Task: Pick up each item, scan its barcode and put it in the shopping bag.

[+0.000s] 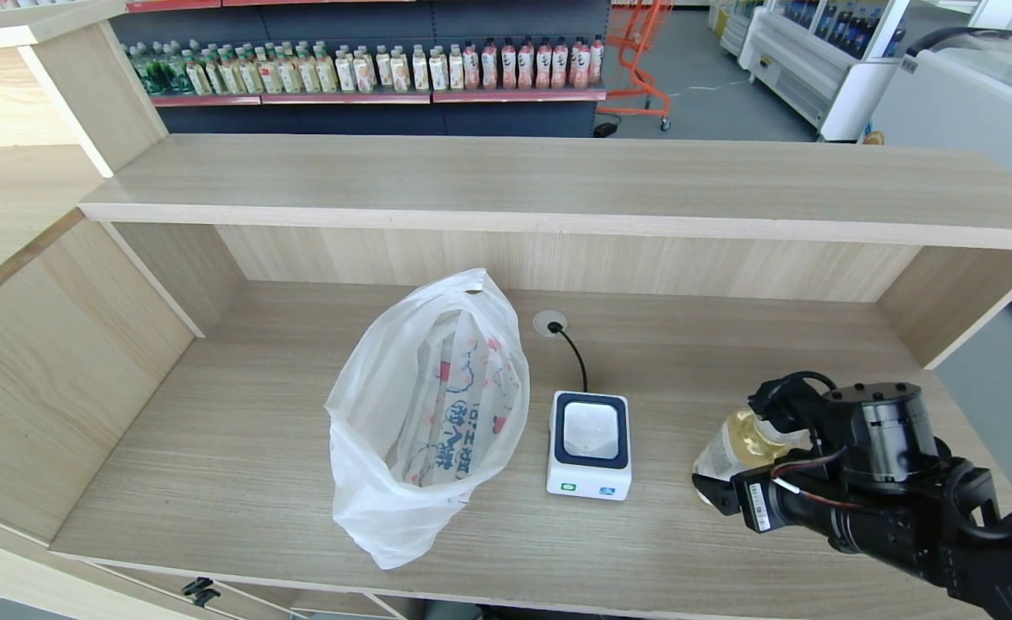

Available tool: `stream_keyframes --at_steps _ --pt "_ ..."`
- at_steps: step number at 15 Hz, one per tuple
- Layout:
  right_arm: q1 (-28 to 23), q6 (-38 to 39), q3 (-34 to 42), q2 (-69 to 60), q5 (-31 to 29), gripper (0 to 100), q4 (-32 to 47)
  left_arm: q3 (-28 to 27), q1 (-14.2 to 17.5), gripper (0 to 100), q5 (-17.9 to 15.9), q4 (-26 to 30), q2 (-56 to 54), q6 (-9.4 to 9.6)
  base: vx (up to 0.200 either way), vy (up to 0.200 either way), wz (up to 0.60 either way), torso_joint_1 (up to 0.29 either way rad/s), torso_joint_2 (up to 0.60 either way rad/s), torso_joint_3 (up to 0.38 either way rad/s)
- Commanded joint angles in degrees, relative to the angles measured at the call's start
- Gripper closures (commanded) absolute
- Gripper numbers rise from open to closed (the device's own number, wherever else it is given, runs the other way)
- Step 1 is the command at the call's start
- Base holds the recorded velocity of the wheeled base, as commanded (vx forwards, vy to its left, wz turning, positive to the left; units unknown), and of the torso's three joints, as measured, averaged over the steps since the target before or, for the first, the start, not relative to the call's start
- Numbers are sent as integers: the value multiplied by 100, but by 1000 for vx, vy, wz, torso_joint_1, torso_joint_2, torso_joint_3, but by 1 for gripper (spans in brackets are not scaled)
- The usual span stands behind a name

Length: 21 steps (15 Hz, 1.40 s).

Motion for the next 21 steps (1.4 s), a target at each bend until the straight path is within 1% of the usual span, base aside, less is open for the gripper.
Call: stream_keyframes --at_steps 1,5,7,10,11,17,21 --pt "5 0 -10 55 1 0 -56 0 1 0 1 -1 6 -5 0 0 0 0 0 0" --pt "5 0 -28 222 1 0 -284 0 1 0 1 -1 6 4 0 0 0 0 0 0" --pt "14 0 -19 451 9 0 -724 0 1 0 1 8 6 4 0 0 0 0 0 0" --pt "128 0 -28 609 9 0 -1040 0 1 0 1 -1 6 4 0 0 0 0 0 0" --pt "146 0 -37 626 9 100 -1075 0 1 0 1 -1 6 4 0 0 0 0 0 0" --pt "172 -9 -133 600 18 100 -1137 0 1 0 1 -1 6 4 0 0 0 0 0 0" --pt "181 -378 -151 547 9 100 -1172 0 1 0 1 -1 6 4 0 0 0 0 0 0"
